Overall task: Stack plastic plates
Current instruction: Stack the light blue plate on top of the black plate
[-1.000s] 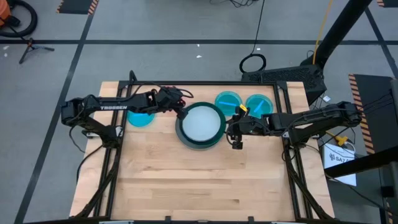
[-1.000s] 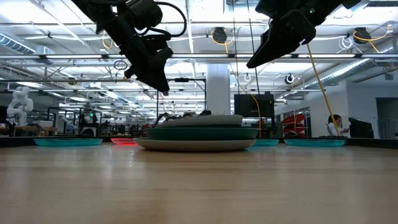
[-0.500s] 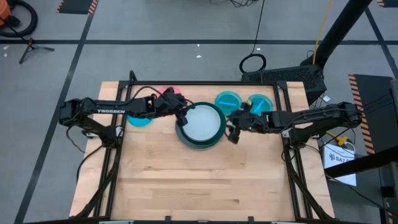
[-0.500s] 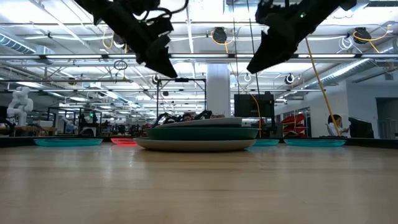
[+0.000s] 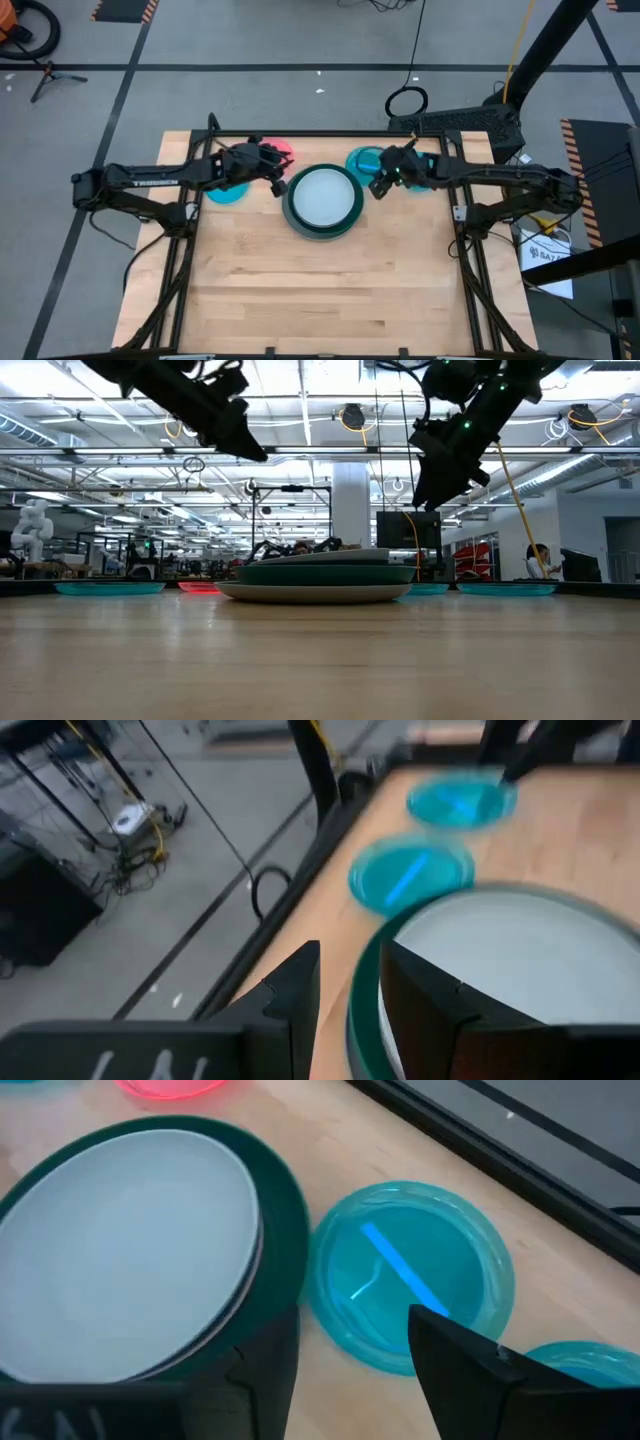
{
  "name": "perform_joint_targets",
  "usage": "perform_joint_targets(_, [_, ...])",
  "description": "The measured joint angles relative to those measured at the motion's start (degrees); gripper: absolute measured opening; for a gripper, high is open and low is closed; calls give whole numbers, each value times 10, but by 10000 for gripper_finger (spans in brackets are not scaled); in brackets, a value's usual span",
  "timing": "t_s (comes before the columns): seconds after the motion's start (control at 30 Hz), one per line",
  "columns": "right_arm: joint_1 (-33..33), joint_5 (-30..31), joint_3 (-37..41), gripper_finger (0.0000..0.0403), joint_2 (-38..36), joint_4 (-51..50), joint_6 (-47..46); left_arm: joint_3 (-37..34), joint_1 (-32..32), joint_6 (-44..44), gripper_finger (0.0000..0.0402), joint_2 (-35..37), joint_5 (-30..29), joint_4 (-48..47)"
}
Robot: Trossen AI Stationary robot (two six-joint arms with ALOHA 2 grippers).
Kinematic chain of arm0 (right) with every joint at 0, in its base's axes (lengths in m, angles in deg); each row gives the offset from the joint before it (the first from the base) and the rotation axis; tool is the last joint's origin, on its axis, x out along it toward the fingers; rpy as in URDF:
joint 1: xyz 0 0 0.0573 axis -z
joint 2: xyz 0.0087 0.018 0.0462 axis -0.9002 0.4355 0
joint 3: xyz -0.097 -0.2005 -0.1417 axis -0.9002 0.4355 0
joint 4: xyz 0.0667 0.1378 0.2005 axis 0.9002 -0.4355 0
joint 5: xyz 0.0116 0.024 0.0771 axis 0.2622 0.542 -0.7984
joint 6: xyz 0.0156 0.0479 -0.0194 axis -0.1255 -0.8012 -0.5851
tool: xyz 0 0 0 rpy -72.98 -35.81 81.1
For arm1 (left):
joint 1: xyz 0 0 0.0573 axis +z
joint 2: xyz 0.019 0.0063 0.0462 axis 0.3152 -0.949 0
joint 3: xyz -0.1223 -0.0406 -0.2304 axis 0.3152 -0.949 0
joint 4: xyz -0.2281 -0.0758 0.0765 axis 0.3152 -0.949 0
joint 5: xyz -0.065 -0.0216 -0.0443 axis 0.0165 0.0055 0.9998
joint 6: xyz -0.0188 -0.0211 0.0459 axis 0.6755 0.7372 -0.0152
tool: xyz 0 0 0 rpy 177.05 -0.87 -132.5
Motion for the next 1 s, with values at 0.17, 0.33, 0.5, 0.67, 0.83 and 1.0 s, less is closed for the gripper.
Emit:
perform_joint_targets(0.17, [17,-13,-18,180,14,-13,17,-12,-7,-6,113,57,0,16])
perform_joint_targets(0.33, [16,-22,-21,180,41,-12,20,-11,-8,-8,113,94,0,23])
perform_joint_targets(0.5, [-27,-94,-22,180,101,93,62,-12,-9,-37,113,97,1,15])
perform_joint_targets(0.67, [-59,-102,-22,180,172,156,74,-12,-8,-57,113,97,1,21])
perform_joint_targets(0.83, [-68,-86,-22,180,232,191,71,-12,-8,-87,113,97,1,21])
perform_joint_targets(1.0, [-67,-87,-21,180,251,223,71,-12,-8,-92,113,97,1,9])
